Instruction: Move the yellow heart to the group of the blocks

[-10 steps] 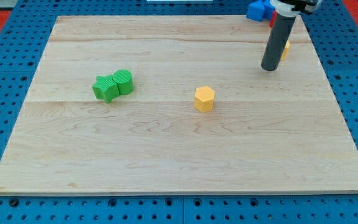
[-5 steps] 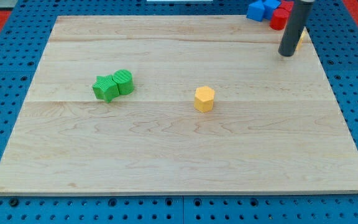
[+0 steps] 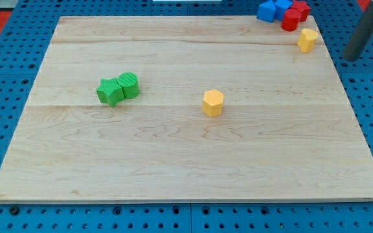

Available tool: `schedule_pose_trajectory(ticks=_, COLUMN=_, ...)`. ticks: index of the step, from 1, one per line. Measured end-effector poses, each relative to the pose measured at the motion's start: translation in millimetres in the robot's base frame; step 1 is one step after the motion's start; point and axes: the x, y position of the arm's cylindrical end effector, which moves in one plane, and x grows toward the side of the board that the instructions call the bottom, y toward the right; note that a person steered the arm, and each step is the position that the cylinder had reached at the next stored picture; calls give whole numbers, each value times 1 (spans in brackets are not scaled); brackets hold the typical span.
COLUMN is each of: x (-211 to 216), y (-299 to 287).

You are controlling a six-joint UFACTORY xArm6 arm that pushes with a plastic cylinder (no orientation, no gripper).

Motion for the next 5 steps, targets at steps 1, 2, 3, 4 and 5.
schedule_pose_trajectory(ticks=1, x=-14, y=-28)
schedule_pose_trajectory(ticks=2, x=-35, y=-44)
schedule_pose_trajectory(ticks=3, x=-39, y=-63)
schedule_pose_trajectory(ticks=4, x=-38, y=-72)
schedule_pose_trajectory(ticks=5, x=-38, y=-78)
